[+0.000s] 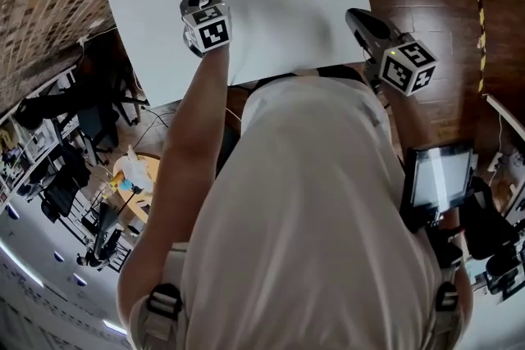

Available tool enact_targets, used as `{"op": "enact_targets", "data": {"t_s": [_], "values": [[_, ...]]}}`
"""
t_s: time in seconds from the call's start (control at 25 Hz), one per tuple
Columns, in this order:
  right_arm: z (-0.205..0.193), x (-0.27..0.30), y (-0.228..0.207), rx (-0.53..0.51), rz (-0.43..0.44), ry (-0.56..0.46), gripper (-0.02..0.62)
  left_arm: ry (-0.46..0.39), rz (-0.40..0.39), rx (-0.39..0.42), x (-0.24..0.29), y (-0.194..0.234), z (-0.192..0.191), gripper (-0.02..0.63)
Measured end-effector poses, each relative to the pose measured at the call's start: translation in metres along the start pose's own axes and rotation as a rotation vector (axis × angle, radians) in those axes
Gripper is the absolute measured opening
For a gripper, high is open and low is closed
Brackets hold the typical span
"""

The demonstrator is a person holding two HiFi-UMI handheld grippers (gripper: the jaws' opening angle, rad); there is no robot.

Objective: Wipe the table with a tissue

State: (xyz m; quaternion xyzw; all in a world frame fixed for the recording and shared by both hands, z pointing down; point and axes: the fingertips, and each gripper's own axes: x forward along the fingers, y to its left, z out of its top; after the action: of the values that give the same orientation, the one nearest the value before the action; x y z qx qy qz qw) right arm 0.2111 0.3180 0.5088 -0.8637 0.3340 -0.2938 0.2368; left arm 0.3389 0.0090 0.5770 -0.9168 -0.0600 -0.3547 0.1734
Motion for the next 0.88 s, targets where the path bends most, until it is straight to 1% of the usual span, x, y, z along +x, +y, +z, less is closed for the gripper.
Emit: {"op": "enact_targets", "data": {"t_s": [0.08, 0.16, 0.24, 0.28, 0.36, 0.48, 0.6, 0.76, 0.8, 0.88], "values": [[-0.001, -0.006, -0.008, 0.012, -0.013, -0.005, 0.005, 0.025, 0.002, 0.088, 0.009, -0.012, -0.003, 0.081], [-0.002, -0.010, -0.013, 0.022, -0.025, -0.008, 0.005, 0.064, -0.028, 0.155, 0.019, -0.029, -0.008, 0.081], [-0.002, -0.012, -0.017, 0.031, -0.036, -0.013, 0.005, 0.096, -0.071, 0.186, 0.026, -0.045, -0.014, 0.081], [-0.002, -0.012, -0.017, 0.033, -0.041, -0.016, 0.005, 0.107, -0.094, 0.186, 0.027, -0.051, -0.016, 0.081], [-0.002, -0.013, -0.018, 0.036, -0.050, -0.021, 0.005, 0.123, -0.135, 0.162, 0.029, -0.059, -0.019, 0.081], [-0.002, -0.010, -0.018, 0.039, -0.056, -0.020, 0.005, 0.142, -0.177, 0.110, 0.032, -0.061, -0.021, 0.083], [-0.001, -0.009, -0.020, 0.044, -0.057, -0.019, 0.005, 0.155, -0.240, 0.062, 0.037, -0.069, -0.019, 0.081], [0.000, -0.015, -0.029, 0.047, -0.055, -0.022, 0.005, 0.162, -0.309, -0.079, 0.035, -0.083, -0.010, 0.081], [0.000, -0.015, -0.030, 0.048, -0.055, -0.022, 0.005, 0.163, -0.322, -0.096, 0.033, -0.083, -0.009, 0.083], [0.000, -0.015, -0.030, 0.049, -0.056, -0.022, 0.005, 0.170, -0.339, -0.095, 0.031, -0.084, -0.009, 0.083]]}}
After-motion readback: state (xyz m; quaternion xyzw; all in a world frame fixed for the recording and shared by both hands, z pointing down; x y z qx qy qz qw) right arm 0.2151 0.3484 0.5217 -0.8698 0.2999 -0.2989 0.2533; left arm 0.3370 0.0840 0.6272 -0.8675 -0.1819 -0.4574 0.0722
